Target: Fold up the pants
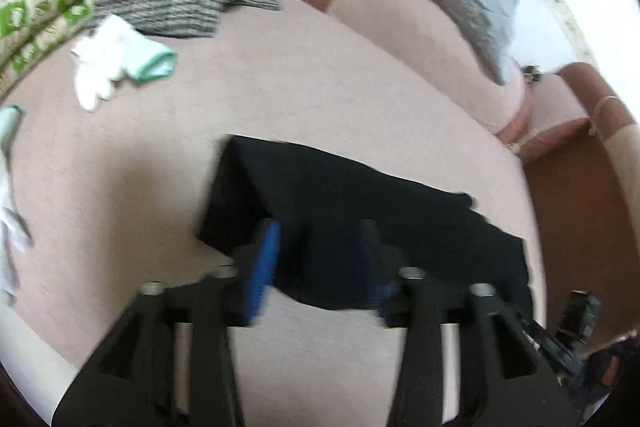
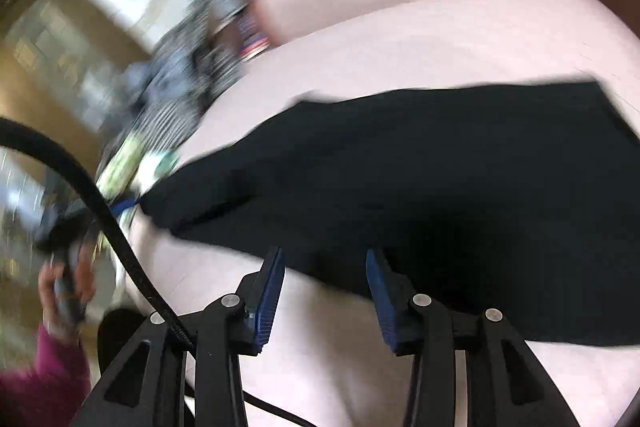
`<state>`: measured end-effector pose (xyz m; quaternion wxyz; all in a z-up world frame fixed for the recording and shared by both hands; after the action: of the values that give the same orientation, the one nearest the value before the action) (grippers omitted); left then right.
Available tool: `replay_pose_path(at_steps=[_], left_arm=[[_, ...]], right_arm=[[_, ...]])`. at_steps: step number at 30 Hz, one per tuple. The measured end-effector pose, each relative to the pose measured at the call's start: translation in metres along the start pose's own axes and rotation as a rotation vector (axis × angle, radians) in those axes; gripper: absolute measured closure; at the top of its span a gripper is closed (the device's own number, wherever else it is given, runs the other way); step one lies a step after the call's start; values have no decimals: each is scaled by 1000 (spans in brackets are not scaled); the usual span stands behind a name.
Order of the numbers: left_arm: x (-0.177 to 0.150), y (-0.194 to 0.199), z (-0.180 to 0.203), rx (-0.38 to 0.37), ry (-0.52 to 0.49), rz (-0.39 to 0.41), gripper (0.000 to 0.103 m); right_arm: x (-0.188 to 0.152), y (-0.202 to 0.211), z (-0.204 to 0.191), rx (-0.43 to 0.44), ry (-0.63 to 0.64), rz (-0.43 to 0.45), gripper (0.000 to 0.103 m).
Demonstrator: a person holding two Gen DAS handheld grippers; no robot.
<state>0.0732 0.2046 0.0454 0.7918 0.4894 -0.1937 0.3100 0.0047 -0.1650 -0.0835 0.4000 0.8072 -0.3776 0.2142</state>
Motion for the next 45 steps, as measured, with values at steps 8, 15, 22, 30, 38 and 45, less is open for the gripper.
replay_pose_path(at_steps=[8, 15, 22, 30, 38, 45], left_arm=[[-54, -28, 86, -203, 103, -133, 47], [-87, -64, 118, -233, 194, -200, 47], [-99, -92, 119, -205, 282, -223, 47], [-83, -109, 122, -226, 355, -186, 52], [-93, -76, 120, -196, 144, -182, 86], [-107, -70, 99, -113, 56, -188, 86]], right_arm=[[18, 17, 73, -39, -241, 73, 63], [33, 0, 95, 9, -401, 140, 63], [41, -7, 93, 27, -450, 205, 76], [48, 18, 84, 45, -400, 276, 99], [28, 76, 51, 24, -264, 233, 99], [-17, 44, 77, -133, -297, 76, 99]])
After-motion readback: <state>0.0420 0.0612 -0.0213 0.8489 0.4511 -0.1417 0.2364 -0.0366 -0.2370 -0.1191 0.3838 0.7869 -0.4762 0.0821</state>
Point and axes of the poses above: each gripper's, at about its wrist camera, not at the fingertips, and y roughly against the way its jaws point, z to its right, x to its top, the point moved 9 cm from there along -y, roughly the way its jaws point, and after that the axes turned 11 degrees about z, right-handed, at the moved point
